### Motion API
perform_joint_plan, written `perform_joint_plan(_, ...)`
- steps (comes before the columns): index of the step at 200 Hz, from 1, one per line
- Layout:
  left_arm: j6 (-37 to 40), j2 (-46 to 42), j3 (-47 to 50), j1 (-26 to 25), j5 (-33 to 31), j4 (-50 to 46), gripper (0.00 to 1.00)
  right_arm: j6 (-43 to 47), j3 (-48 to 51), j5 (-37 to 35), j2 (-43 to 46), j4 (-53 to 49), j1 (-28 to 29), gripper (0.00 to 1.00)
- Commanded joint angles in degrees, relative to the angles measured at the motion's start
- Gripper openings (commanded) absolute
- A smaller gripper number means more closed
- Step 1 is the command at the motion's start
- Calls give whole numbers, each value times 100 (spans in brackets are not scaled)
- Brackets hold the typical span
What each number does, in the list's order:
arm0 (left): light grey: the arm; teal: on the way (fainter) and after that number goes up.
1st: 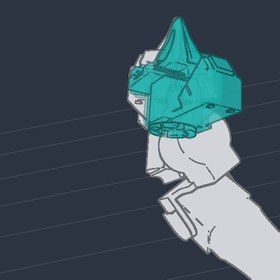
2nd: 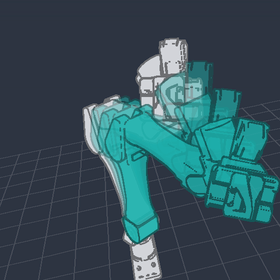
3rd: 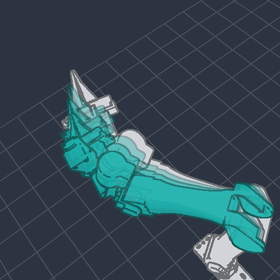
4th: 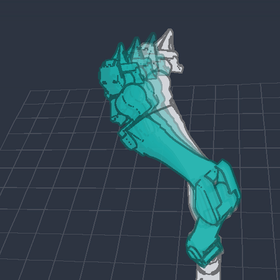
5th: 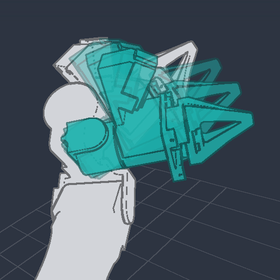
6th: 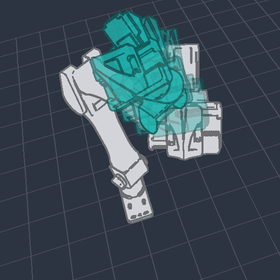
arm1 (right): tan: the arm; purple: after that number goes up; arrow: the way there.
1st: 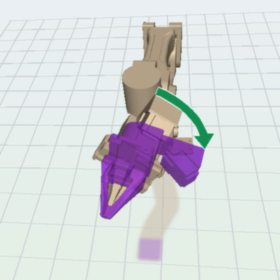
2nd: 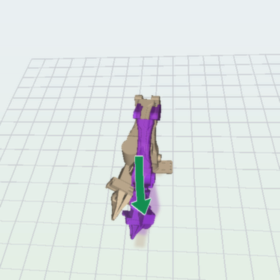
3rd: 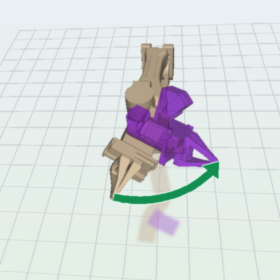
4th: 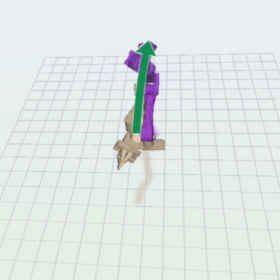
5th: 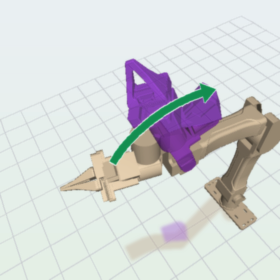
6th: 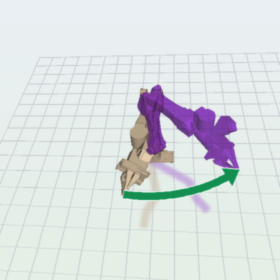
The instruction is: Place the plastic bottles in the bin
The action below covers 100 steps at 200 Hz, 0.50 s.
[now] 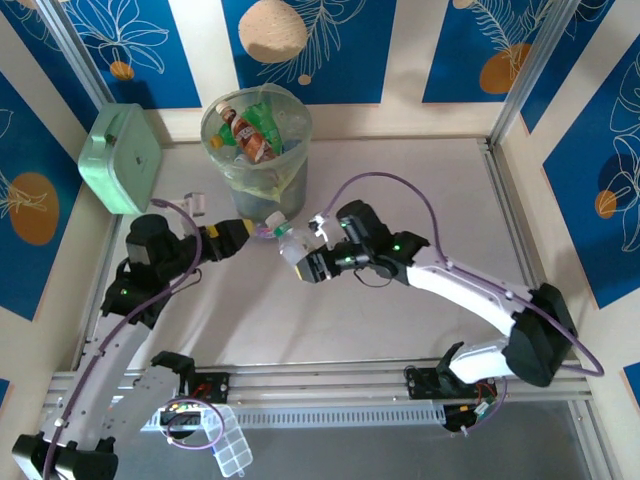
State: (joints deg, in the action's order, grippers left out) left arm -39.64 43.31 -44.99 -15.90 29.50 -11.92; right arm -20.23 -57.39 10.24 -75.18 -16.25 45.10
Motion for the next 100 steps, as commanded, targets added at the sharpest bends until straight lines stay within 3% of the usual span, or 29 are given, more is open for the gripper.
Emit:
perform_joint_plan(1,-314,20,226,-320,527,1131,87,-769,358,1041,538,1080,-165,59)
perform_joint_plan(19,-459,45,362,-671,591,1855,93,-1132,620,1419,840,1552,-288,59)
perform_joint_plan(41,-692,213,473,-966,704,2685,94,-1507,880,1771,1153,2112,-377,59)
perform_joint_plan(100,-1730,868,793,-1196,1013,5036,87,-1884,1231,2167,1631,2729,-371,59)
